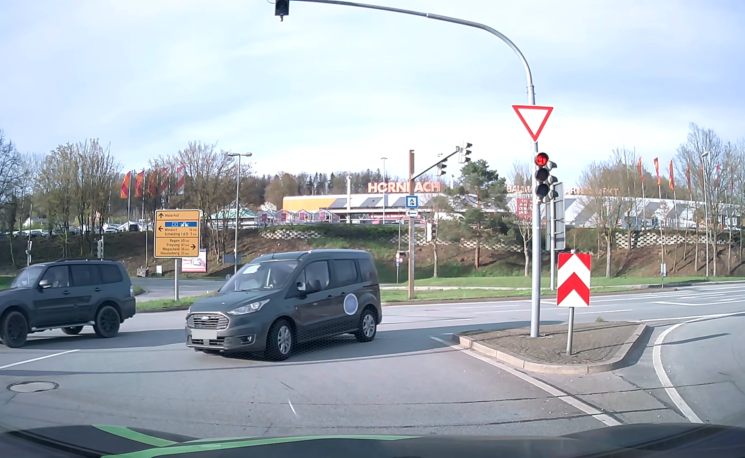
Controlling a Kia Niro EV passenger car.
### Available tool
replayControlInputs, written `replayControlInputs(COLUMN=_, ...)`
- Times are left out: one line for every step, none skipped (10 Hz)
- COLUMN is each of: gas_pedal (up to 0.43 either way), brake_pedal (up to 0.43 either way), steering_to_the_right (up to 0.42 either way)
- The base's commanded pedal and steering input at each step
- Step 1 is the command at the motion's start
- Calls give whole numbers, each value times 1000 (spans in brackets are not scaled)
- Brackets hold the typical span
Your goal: Follow the waypoints while adhering to traffic rules and regulations
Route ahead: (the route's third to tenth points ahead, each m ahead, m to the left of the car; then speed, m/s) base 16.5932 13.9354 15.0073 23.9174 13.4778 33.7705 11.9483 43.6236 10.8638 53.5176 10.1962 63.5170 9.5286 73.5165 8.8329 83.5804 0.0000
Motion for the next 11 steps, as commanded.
replayControlInputs(gas_pedal=0, brake_pedal=390, steering_to_the_right=-2)
replayControlInputs(gas_pedal=0, brake_pedal=390, steering_to_the_right=-2)
replayControlInputs(gas_pedal=0, brake_pedal=396, steering_to_the_right=-2)
replayControlInputs(gas_pedal=0, brake_pedal=396, steering_to_the_right=-2)
replayControlInputs(gas_pedal=0, brake_pedal=390, steering_to_the_right=-2)
replayControlInputs(gas_pedal=0, brake_pedal=396, steering_to_the_right=-2)
replayControlInputs(gas_pedal=0, brake_pedal=396, steering_to_the_right=-2)
replayControlInputs(gas_pedal=0, brake_pedal=390, steering_to_the_right=-2)
replayControlInputs(gas_pedal=0, brake_pedal=396, steering_to_the_right=-2)
replayControlInputs(gas_pedal=0, brake_pedal=396, steering_to_the_right=-2)
replayControlInputs(gas_pedal=0, brake_pedal=396, steering_to_the_right=-2)
